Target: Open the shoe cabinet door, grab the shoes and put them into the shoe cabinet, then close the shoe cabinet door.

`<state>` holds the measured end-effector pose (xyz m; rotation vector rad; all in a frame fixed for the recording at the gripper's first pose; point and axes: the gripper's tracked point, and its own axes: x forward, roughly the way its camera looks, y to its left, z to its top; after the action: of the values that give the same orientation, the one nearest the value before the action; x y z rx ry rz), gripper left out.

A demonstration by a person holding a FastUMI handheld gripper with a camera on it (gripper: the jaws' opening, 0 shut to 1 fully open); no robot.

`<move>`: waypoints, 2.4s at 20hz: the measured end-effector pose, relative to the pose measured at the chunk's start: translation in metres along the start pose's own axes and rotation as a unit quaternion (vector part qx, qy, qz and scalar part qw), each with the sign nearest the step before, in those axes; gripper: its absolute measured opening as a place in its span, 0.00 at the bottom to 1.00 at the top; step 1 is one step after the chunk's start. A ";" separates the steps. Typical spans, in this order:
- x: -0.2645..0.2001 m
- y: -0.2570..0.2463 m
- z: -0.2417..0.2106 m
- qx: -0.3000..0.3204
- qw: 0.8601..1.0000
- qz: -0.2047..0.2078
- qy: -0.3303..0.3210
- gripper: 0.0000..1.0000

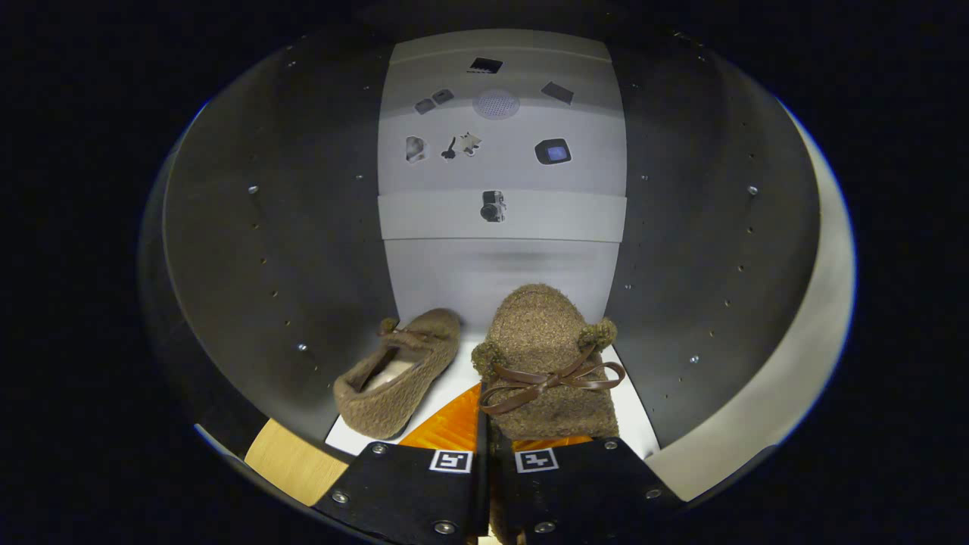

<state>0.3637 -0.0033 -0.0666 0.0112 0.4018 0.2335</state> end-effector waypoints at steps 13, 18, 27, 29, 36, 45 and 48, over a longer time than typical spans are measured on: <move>0.117 -0.018 -0.024 0.002 0.998 -0.023 0.064 0.07; 0.112 -0.021 -0.029 0.020 0.996 -0.026 0.080 0.19; 0.036 -0.010 -0.012 0.006 0.998 -0.033 0.044 0.19; 0.017 -0.006 -0.007 0.007 0.999 -0.035 0.034 0.19; -0.076 0.006 0.000 -0.004 0.998 -0.055 -0.008 0.21; -0.222 0.026 -0.021 0.018 0.997 -0.049 -0.050 0.21; -0.271 0.014 -0.035 0.023 0.995 -0.070 -0.062 0.25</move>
<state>0.1046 -0.0530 0.0068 0.0420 0.2836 0.0846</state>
